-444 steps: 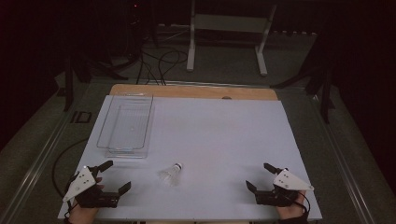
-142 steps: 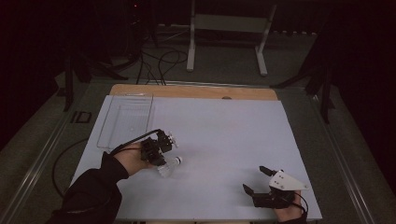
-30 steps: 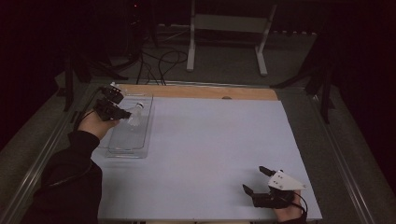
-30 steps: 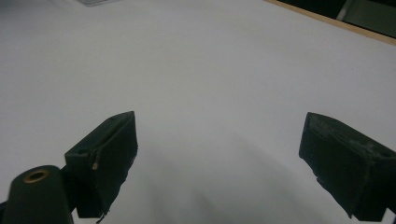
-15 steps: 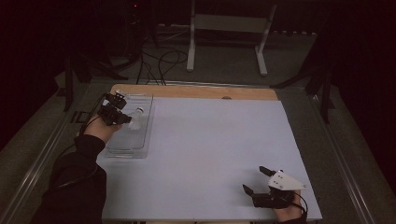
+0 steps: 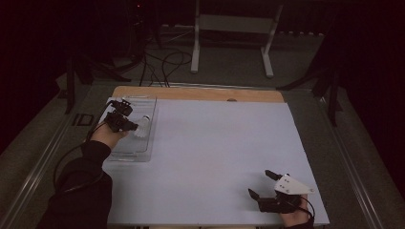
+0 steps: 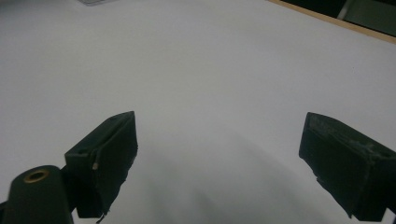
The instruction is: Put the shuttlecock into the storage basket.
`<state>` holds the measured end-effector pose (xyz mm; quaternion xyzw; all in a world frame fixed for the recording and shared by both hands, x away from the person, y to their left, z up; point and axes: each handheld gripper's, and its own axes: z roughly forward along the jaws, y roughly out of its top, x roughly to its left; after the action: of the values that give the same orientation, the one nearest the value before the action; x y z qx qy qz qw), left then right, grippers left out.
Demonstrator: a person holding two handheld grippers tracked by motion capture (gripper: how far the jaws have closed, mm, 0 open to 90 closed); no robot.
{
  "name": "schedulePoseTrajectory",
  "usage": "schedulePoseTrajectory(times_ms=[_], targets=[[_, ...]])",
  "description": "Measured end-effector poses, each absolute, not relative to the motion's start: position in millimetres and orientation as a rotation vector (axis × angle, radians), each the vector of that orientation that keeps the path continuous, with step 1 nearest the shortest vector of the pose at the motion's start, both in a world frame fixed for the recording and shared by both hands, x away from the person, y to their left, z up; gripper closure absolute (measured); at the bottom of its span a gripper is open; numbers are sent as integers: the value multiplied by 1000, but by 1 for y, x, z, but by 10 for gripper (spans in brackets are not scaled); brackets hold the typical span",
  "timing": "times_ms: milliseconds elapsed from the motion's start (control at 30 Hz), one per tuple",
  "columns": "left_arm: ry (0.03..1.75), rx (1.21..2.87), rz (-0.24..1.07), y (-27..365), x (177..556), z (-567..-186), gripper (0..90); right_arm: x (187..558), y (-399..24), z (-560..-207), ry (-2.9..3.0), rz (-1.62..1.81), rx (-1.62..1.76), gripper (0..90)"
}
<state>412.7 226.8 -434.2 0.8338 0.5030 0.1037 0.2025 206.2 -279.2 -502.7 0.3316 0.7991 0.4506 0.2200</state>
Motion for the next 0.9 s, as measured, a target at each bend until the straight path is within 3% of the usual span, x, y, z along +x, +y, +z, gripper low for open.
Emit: schedulePoseTrajectory(times_ms=[667, 900], targets=[[1412, 2368, 240, 223, 415, -453, 893, 206, -280, -503, 2213, 1247, 919, 115], [1404, 2399, 211, 219, 415, -458, 812, 206, -280, -503, 2217, 1245, 914, 116]])
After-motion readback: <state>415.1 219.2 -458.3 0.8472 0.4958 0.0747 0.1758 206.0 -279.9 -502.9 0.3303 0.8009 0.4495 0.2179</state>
